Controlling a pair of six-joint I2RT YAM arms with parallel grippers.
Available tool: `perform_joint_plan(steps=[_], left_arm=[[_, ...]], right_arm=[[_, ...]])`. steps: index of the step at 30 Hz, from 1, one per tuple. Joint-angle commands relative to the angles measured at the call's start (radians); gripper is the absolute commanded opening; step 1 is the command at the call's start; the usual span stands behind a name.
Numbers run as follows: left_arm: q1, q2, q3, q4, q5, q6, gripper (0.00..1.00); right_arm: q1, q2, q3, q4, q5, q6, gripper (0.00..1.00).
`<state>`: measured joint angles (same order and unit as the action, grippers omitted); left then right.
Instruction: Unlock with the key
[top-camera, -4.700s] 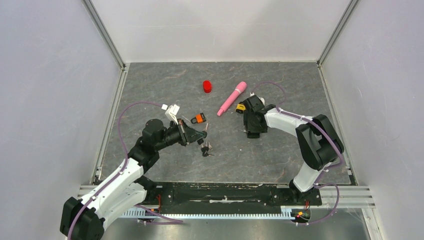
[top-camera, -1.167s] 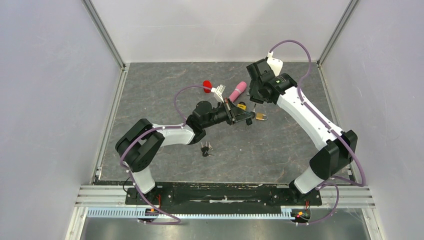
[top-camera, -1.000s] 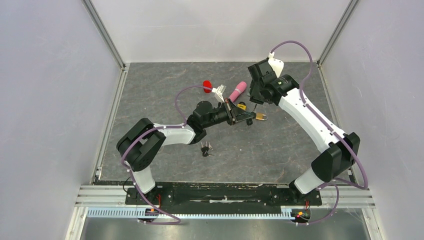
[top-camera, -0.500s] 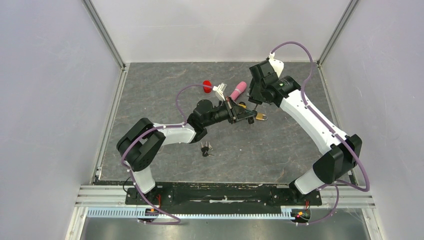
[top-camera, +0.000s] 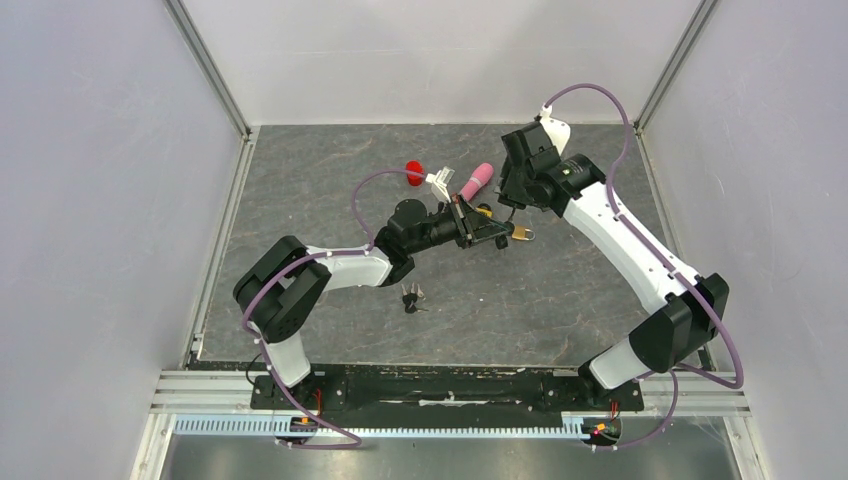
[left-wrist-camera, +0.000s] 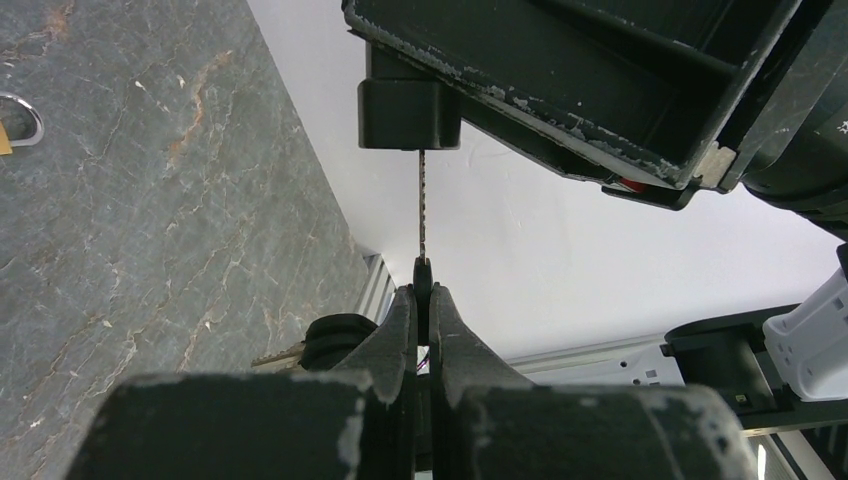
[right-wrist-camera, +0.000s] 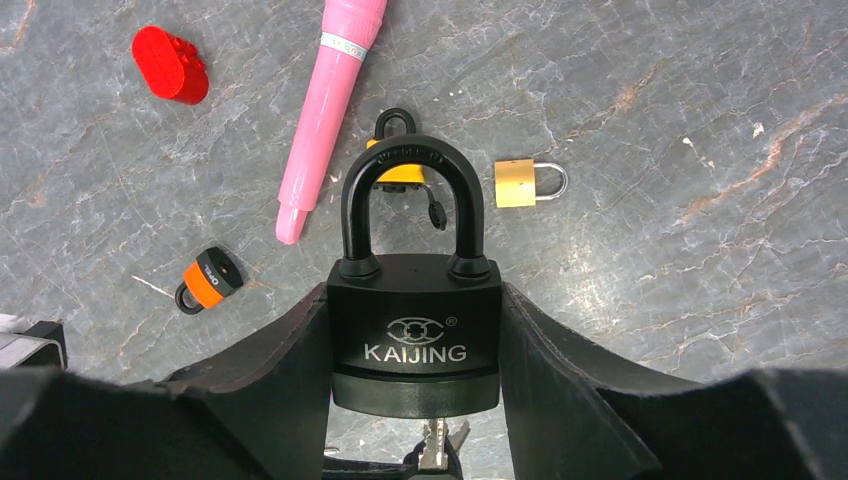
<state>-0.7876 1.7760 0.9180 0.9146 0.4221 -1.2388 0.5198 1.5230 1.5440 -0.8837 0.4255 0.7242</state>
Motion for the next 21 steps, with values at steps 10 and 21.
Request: perform_joint_plan(steps=[10,21], left_arm=[[-0.001,-0.01,0.012,0.02,-0.026,0.001,0.02],[0.006,-0.02,-0.003,0.023,-0.034,0.002,0.02]], right_arm=[[0.002,-0.065,0.005,0.067,0.012,-0.005,0.0],[0.002,-0.073,-0.003,0.069,0.02,-0.003,0.0]])
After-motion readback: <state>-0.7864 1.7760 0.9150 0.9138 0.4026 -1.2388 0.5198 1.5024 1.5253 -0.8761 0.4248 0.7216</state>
